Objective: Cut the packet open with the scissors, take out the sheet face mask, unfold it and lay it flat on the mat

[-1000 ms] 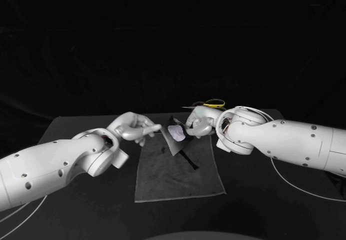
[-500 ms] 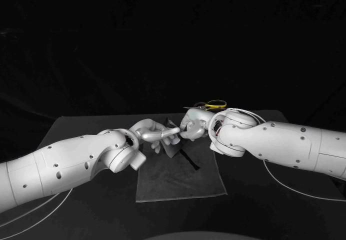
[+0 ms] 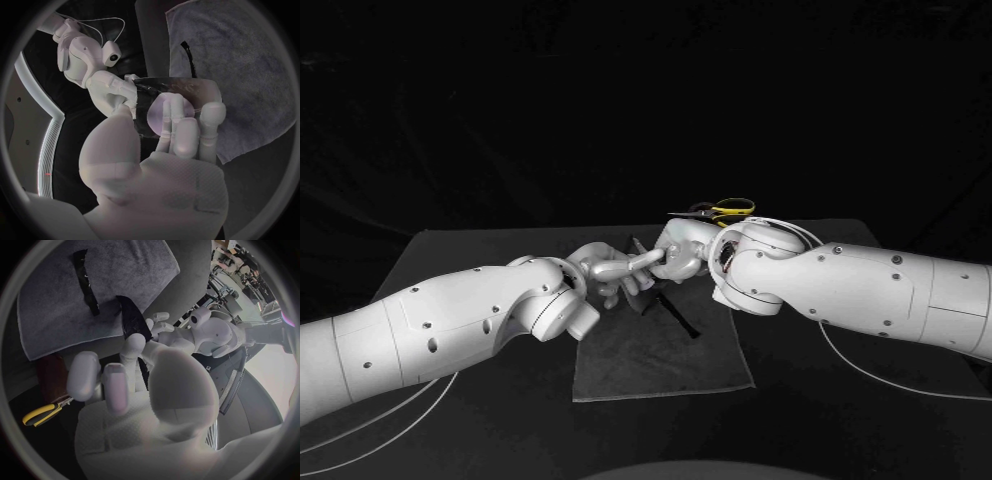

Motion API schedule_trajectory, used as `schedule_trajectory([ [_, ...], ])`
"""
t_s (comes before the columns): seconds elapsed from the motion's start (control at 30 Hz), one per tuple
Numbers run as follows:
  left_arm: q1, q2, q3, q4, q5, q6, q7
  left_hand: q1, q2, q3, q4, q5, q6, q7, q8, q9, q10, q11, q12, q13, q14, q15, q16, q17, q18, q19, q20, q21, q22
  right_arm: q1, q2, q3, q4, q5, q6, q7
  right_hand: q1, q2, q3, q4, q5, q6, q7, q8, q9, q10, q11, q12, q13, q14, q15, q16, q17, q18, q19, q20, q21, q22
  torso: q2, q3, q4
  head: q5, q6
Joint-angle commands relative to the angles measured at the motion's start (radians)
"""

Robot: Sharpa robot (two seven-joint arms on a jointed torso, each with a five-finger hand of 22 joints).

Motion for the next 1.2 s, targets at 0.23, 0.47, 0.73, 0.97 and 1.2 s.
schedule_trajectory([
  [0.23, 0.001, -0.001, 0.0, 0.01, -0.017, -0.009, -0.045, 0.04, 0.027, 0.173, -0.001, 0.002, 0.001, -0.015, 0.049, 0.013, 0.015, -0.012, 0.025, 0.018, 0.031, -0.009, 0.02, 0.062, -0.024, 0.028, -0.009, 0.035, 0.049, 0.0, 0.009, 0.0, -0.003, -0.016, 0.003, -0.01, -0.014, -0.01, 0.071, -0.066, 0.014, 0.006, -0.001, 0.044, 0.032, 0.011, -0.004, 0.007, 0.003, 0.057, -0.005, 0.006, 0.019, -0.005, 0.005, -0.001, 0.004, 0.003, 0.0, -0.0007, -0.0001, -0.004, -0.001],
  [0.47, 0.001, -0.02, 0.0, 0.023, 0.008, -0.019, 0.003, 0.126, 0.075, 0.328, -0.006, 0.0, -0.029, -0.009, 0.057, 0.008, -0.006, -0.007, 0.022, 0.021, 0.016, -0.005, 0.007, 0.036, -0.019, 0.002, -0.006, 0.022, 0.021, 0.0, 0.01, 0.0, -0.017, -0.014, 0.014, -0.016, -0.015, -0.01, 0.073, -0.066, 0.016, 0.006, -0.001, 0.044, 0.032, 0.012, -0.004, 0.007, 0.004, 0.058, -0.005, 0.006, 0.02, -0.005, 0.005, -0.001, 0.004, 0.003, 0.0, -0.0001, 0.0002, -0.004, -0.001],
  [0.73, 0.001, -0.039, 0.0, 0.039, 0.037, -0.015, 0.042, 0.182, 0.083, 0.394, -0.007, 0.0, -0.055, 0.003, 0.051, -0.003, -0.036, 0.005, 0.013, 0.019, -0.005, 0.005, -0.005, 0.008, -0.011, -0.036, 0.003, -0.003, -0.025, -0.001, 0.012, 0.0, -0.032, -0.004, 0.026, -0.02, -0.016, -0.01, 0.073, -0.066, 0.016, 0.006, -0.001, 0.045, 0.032, 0.012, -0.004, 0.007, 0.004, 0.058, -0.005, 0.007, 0.021, -0.005, 0.004, -0.001, 0.004, 0.003, 0.0, 0.0001, 0.0002, -0.006, -0.002],
  [0.97, 0.0, -0.044, 0.0, 0.048, 0.05, -0.011, 0.056, 0.198, 0.083, 0.446, -0.008, 0.0, -0.07, 0.012, 0.044, -0.012, -0.055, 0.013, 0.005, 0.015, -0.015, 0.013, -0.011, -0.003, -0.008, -0.05, 0.01, -0.012, -0.039, -0.003, 0.014, 0.0, -0.037, 0.002, 0.027, -0.02, -0.017, -0.009, 0.075, -0.067, 0.017, 0.007, -0.001, 0.045, 0.032, 0.012, -0.004, 0.009, 0.006, 0.058, -0.005, 0.009, 0.024, -0.006, 0.005, -0.001, 0.004, 0.004, 0.0, 0.0004, -0.0002, -0.005, -0.006],
  [1.2, 0.0, -0.045, 0.0, 0.05, 0.06, -0.004, 0.063, 0.343, 0.076, 0.638, -0.07, 0.001, -0.076, 0.007, 0.044, -0.021, -0.072, 0.007, -0.024, -0.002, -0.021, 0.007, -0.013, -0.006, -0.006, -0.054, 0.008, -0.013, -0.04, -0.004, 0.012, 0.0, -0.034, 0.01, 0.01, -0.019, -0.017, -0.009, 0.076, -0.067, 0.017, 0.007, -0.001, 0.046, 0.032, 0.012, -0.004, 0.007, 0.004, 0.058, -0.005, 0.008, 0.022, -0.005, 0.004, -0.001, 0.004, 0.003, 0.0, 0.0009, -0.0005, -0.005, -0.009],
])
